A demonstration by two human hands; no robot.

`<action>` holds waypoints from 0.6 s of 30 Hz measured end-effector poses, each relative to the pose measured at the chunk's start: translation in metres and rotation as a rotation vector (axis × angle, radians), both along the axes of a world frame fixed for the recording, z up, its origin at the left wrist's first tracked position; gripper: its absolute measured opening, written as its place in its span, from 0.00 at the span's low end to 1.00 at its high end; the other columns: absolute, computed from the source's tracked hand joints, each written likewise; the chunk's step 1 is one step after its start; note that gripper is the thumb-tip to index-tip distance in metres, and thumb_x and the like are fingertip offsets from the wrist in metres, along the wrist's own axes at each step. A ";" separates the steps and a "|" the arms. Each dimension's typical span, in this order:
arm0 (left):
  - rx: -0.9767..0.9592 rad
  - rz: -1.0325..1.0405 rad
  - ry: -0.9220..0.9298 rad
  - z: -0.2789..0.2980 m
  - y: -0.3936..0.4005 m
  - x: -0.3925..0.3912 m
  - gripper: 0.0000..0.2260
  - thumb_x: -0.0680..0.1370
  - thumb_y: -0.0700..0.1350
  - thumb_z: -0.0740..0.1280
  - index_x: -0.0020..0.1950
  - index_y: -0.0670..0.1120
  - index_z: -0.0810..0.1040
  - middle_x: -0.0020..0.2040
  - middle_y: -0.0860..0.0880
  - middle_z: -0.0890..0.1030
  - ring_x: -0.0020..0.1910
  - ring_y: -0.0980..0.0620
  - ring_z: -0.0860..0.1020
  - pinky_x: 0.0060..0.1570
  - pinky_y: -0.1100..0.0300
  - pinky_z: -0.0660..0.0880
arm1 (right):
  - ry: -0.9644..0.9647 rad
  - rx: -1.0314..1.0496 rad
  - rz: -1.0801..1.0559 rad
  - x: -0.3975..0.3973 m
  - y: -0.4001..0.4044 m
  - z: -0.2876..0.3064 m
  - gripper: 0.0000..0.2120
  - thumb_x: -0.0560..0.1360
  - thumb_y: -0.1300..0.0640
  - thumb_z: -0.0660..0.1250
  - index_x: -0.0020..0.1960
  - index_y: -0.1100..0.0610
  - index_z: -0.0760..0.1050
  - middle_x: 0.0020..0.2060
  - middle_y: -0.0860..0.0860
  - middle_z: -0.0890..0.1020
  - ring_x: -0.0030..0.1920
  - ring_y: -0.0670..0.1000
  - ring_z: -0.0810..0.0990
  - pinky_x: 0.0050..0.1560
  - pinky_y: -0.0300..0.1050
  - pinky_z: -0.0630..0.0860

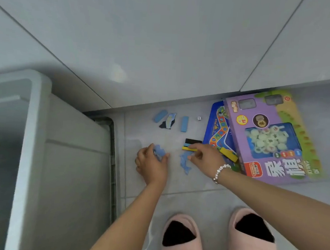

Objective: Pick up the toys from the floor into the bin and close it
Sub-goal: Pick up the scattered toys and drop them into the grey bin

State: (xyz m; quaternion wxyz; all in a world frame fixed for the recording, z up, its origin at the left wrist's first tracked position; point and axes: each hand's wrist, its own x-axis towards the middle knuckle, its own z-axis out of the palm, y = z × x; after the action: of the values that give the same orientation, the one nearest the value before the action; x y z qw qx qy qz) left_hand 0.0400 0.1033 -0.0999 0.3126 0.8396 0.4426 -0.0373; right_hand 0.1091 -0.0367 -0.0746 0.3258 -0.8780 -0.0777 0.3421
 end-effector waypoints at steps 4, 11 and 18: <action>-0.036 -0.026 -0.056 -0.007 0.004 -0.001 0.24 0.70 0.45 0.74 0.64 0.45 0.73 0.62 0.45 0.71 0.62 0.46 0.66 0.60 0.58 0.63 | -0.102 -0.038 0.095 -0.003 0.004 -0.009 0.22 0.73 0.58 0.68 0.66 0.51 0.70 0.55 0.56 0.72 0.56 0.56 0.74 0.53 0.40 0.68; -0.090 -0.066 -0.065 -0.009 0.003 0.004 0.21 0.64 0.47 0.79 0.53 0.45 0.75 0.51 0.48 0.75 0.53 0.49 0.68 0.50 0.61 0.66 | -0.292 -0.208 0.174 0.018 0.010 -0.011 0.26 0.73 0.54 0.68 0.70 0.51 0.66 0.57 0.55 0.69 0.58 0.55 0.71 0.56 0.48 0.73; -0.220 -0.109 -0.047 -0.004 0.004 0.013 0.19 0.66 0.40 0.77 0.48 0.46 0.69 0.49 0.50 0.69 0.51 0.49 0.70 0.48 0.60 0.69 | -0.309 -0.290 0.229 0.033 0.016 -0.011 0.21 0.72 0.51 0.69 0.63 0.55 0.70 0.58 0.53 0.73 0.57 0.55 0.74 0.50 0.48 0.75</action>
State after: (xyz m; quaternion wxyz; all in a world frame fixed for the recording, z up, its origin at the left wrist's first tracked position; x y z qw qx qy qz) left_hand 0.0529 0.1076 -0.1043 0.4104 0.8237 0.3822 -0.0830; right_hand 0.1422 -0.0210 -0.0855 0.1396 -0.9429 -0.1755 0.2461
